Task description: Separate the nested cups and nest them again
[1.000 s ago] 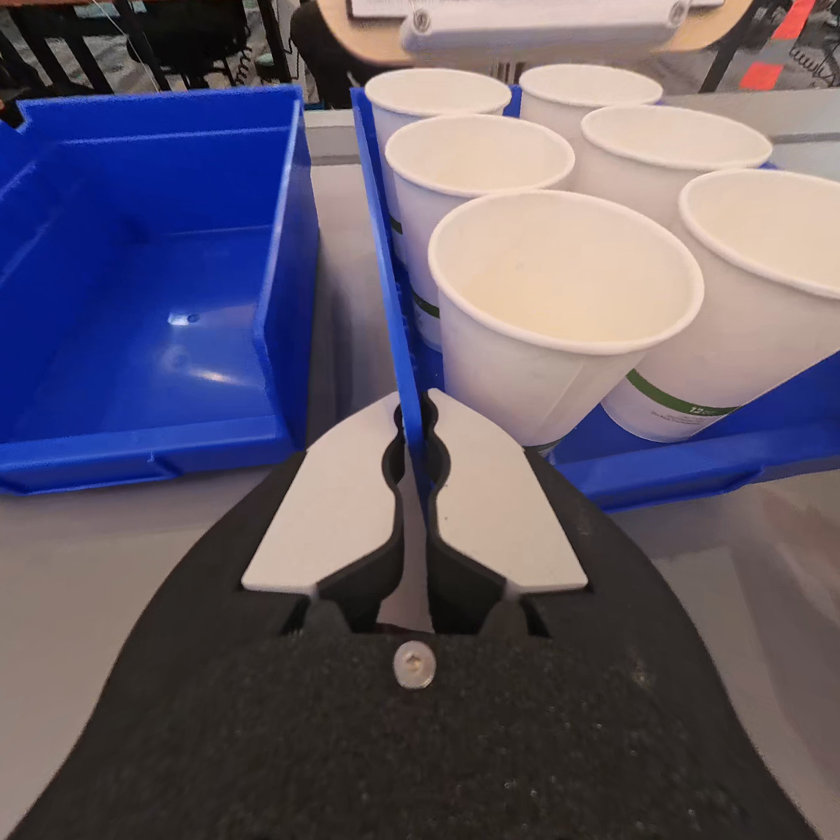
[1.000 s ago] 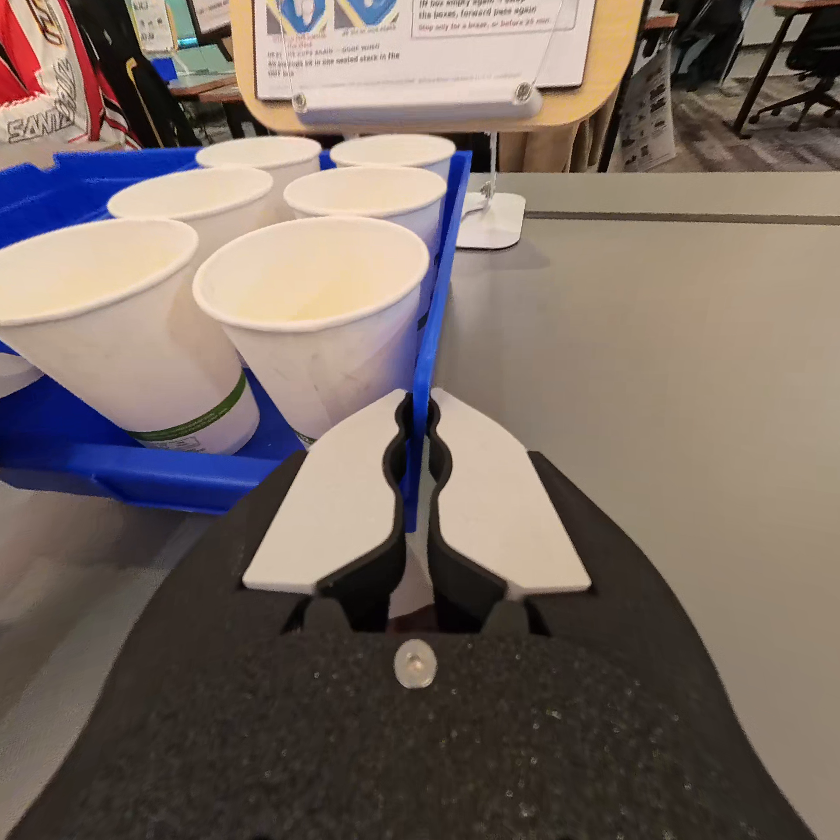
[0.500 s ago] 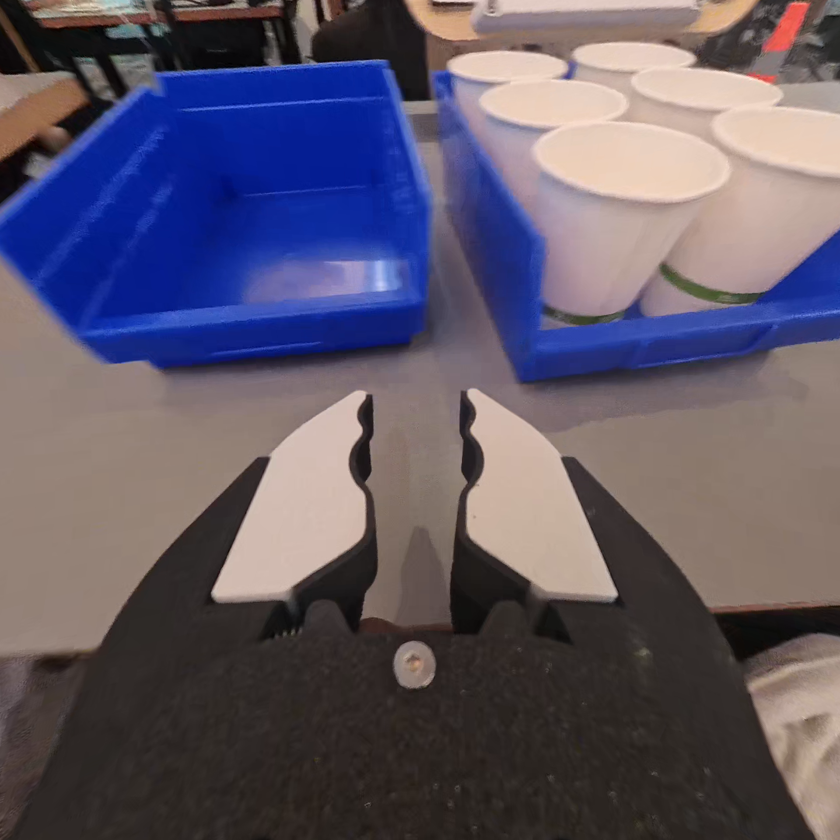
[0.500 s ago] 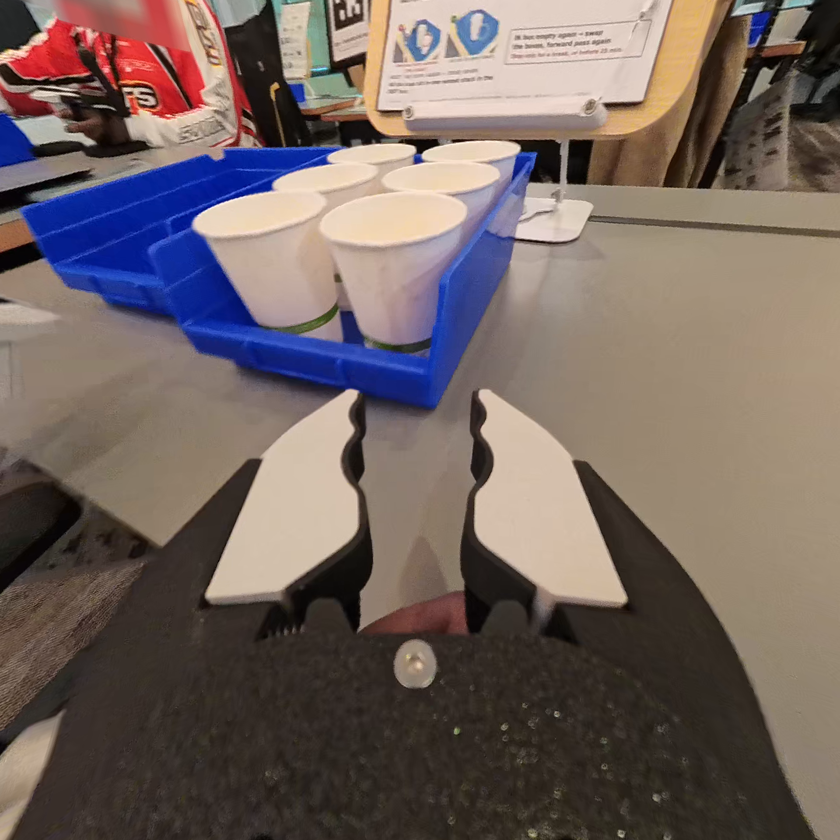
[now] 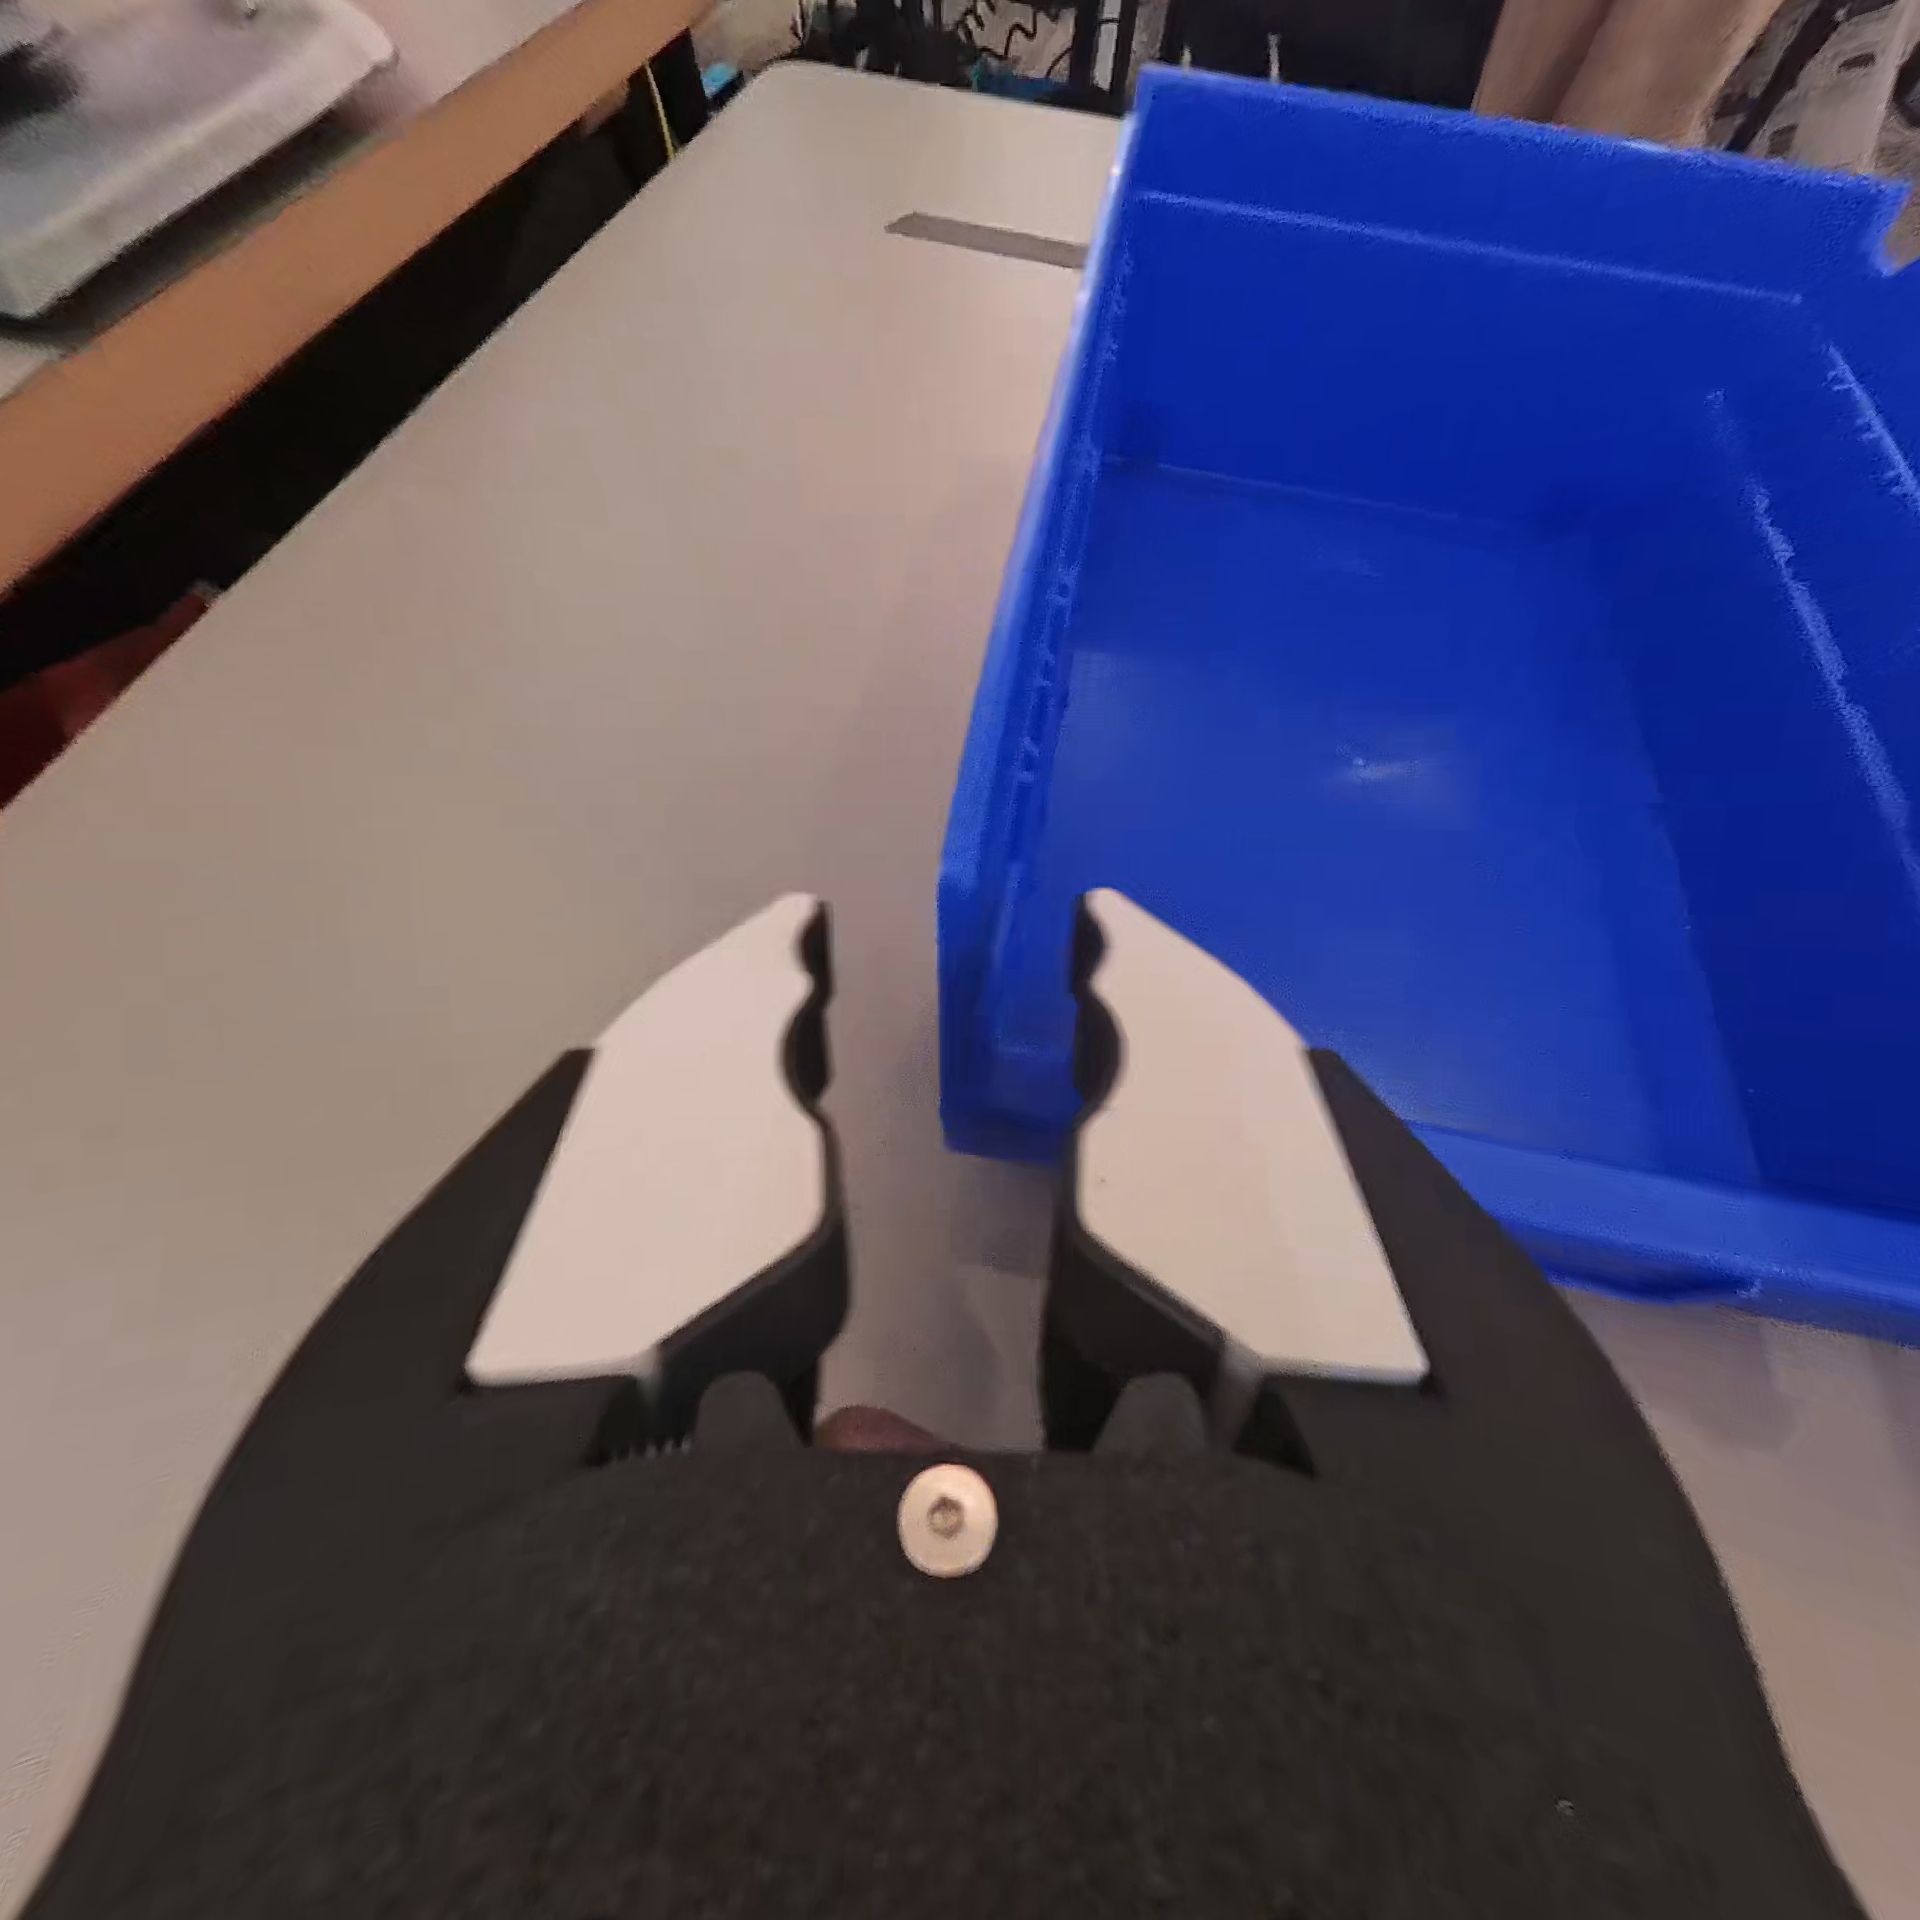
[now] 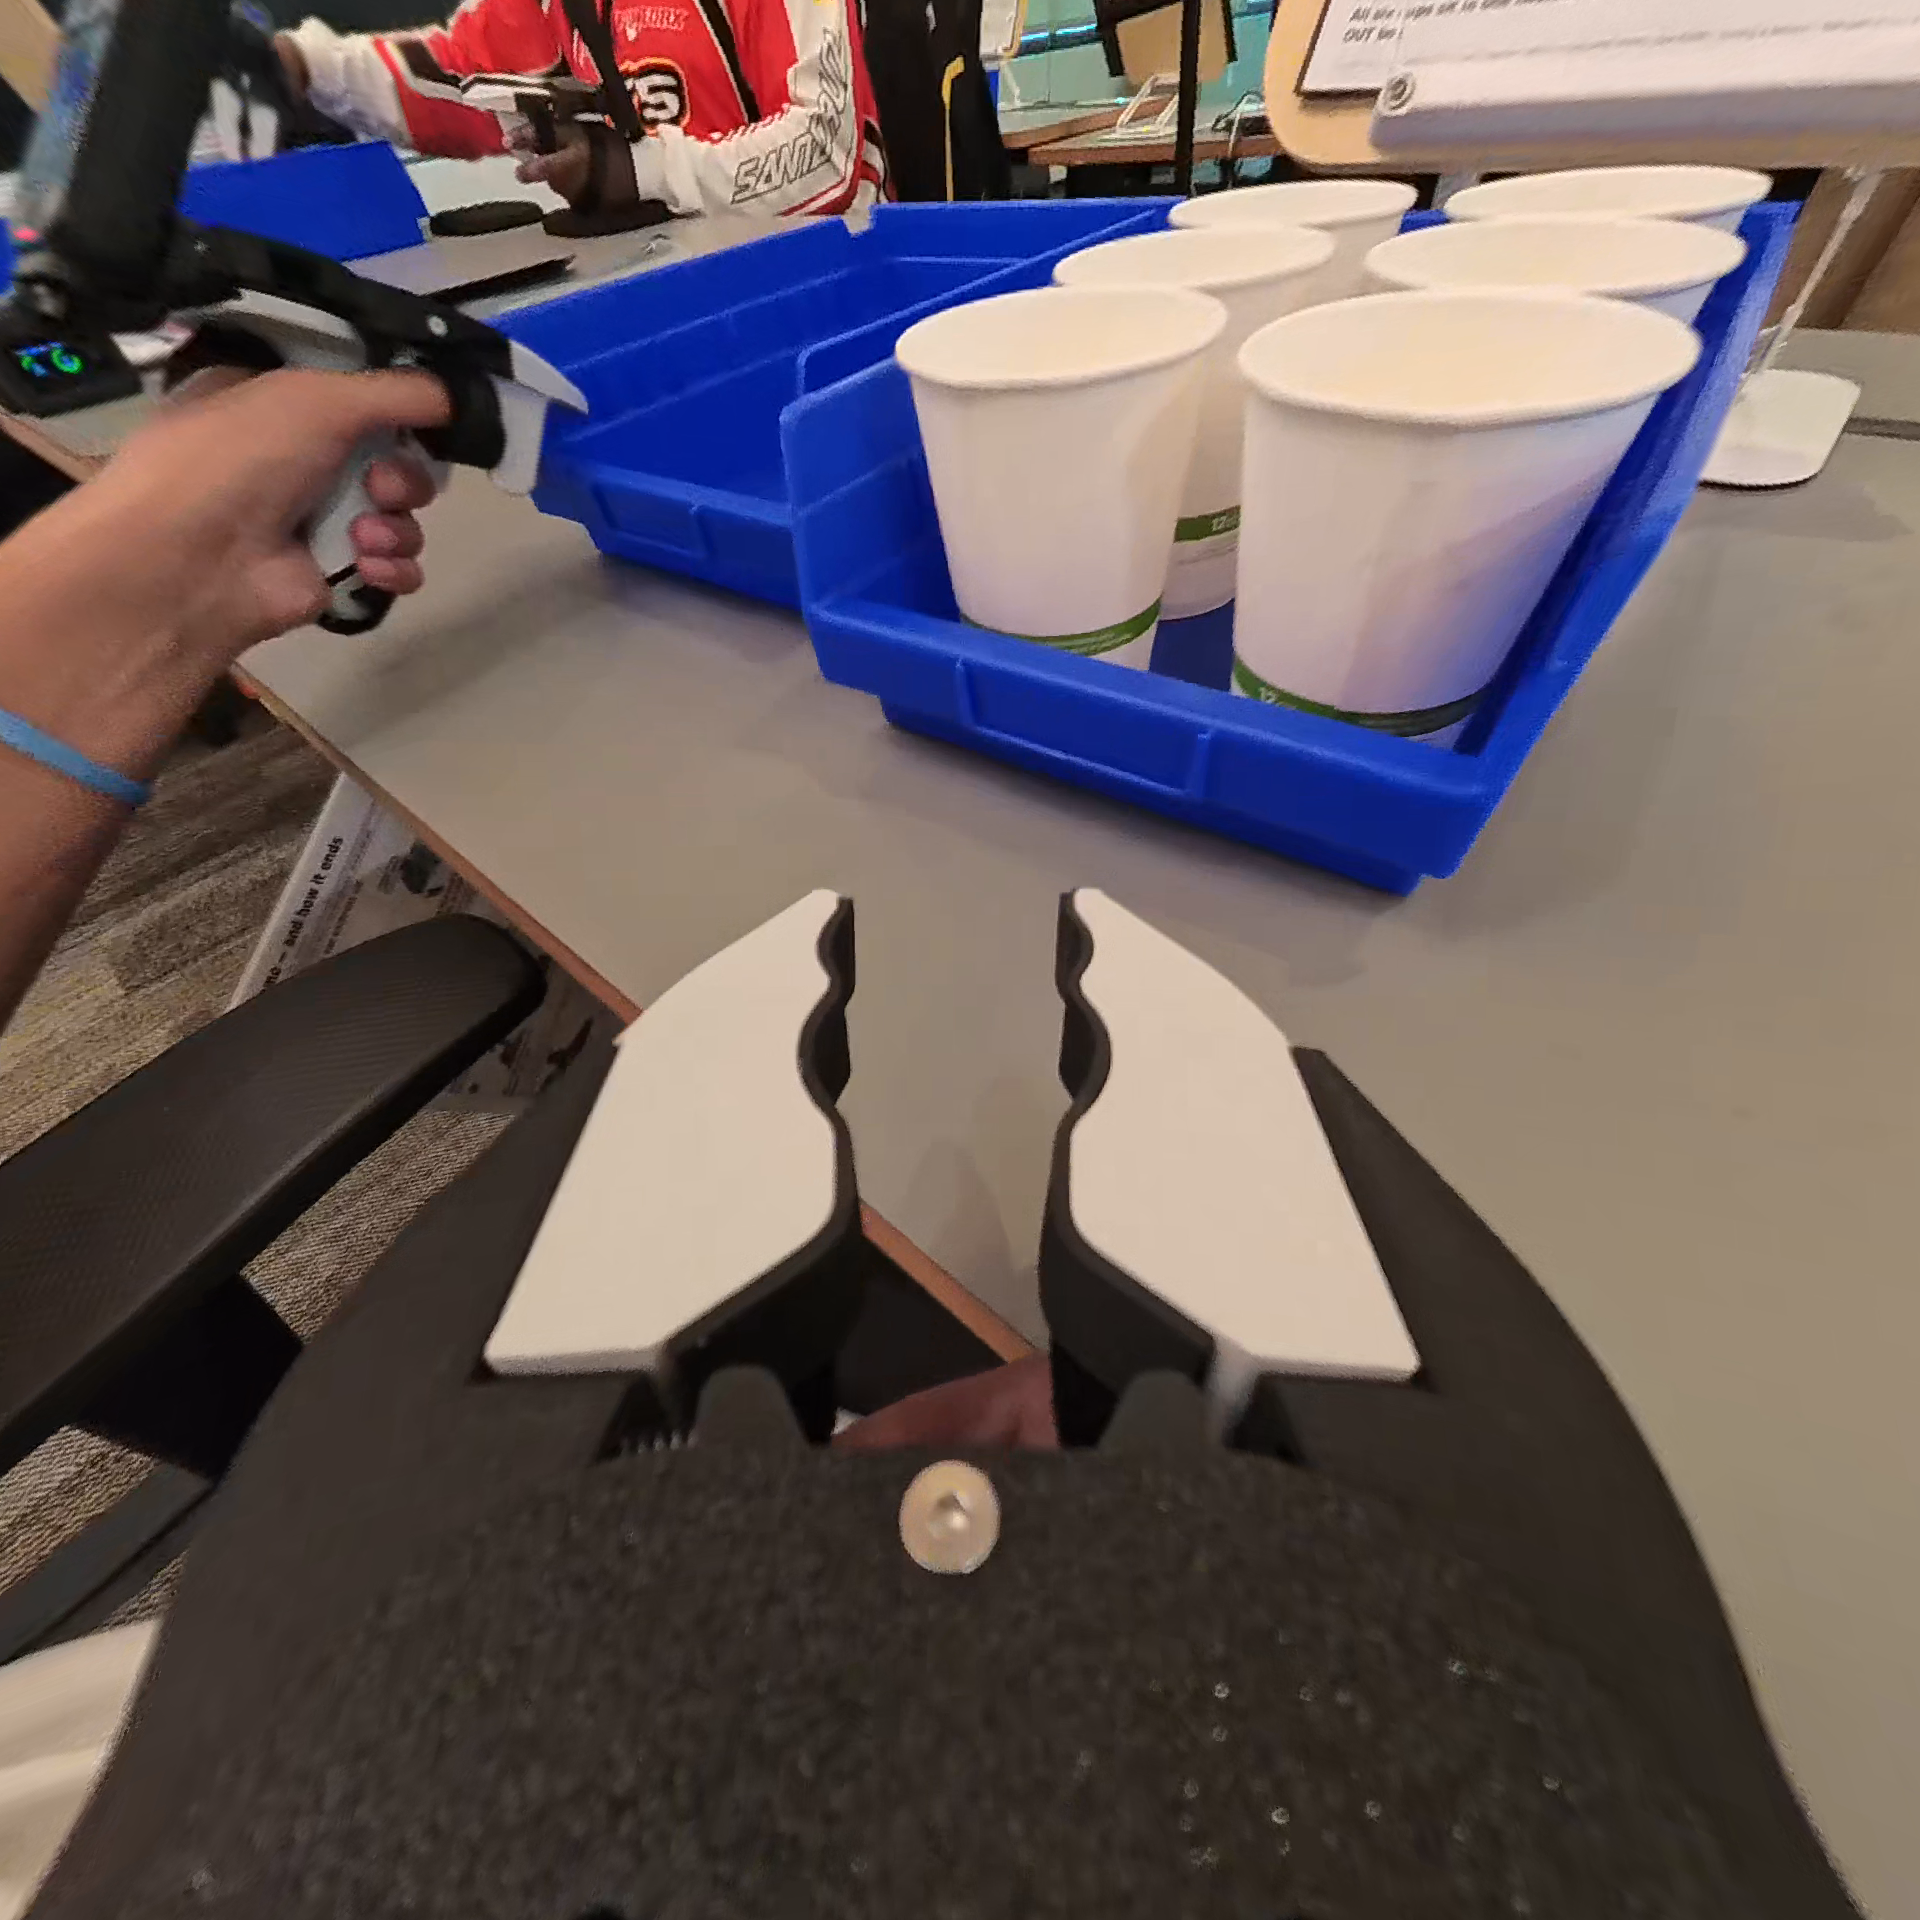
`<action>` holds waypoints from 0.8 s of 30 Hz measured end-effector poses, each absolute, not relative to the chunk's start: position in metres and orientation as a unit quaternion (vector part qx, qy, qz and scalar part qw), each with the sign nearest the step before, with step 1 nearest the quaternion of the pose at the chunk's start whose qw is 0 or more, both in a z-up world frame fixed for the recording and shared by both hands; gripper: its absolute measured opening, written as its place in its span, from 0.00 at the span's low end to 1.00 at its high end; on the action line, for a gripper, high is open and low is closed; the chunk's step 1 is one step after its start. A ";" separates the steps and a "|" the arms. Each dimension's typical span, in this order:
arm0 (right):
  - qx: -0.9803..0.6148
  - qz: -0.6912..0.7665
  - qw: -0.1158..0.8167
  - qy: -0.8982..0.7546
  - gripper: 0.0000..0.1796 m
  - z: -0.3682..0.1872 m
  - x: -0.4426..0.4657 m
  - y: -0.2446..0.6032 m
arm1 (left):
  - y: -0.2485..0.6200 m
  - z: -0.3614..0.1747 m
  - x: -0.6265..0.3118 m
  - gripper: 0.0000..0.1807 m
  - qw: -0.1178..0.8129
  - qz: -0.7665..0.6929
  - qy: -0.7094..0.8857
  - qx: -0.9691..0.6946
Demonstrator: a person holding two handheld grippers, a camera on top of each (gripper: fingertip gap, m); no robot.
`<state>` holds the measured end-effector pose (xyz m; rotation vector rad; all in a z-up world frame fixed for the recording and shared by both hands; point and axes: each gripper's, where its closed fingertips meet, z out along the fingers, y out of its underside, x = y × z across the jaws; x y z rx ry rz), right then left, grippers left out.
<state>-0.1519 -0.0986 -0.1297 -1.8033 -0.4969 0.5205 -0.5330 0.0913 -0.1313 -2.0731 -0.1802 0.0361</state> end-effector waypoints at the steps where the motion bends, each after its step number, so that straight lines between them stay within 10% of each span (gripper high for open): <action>1: -0.767 0.223 0.563 -0.213 0.21 -0.131 -0.153 -0.099 | 0.094 -0.135 -0.532 0.11 0.503 0.000 -0.077 -0.861; 24: -0.777 0.185 0.553 -0.237 0.15 -0.119 -0.305 -0.038 | -0.089 -0.136 -0.499 0.02 0.575 0.040 -0.093 -0.812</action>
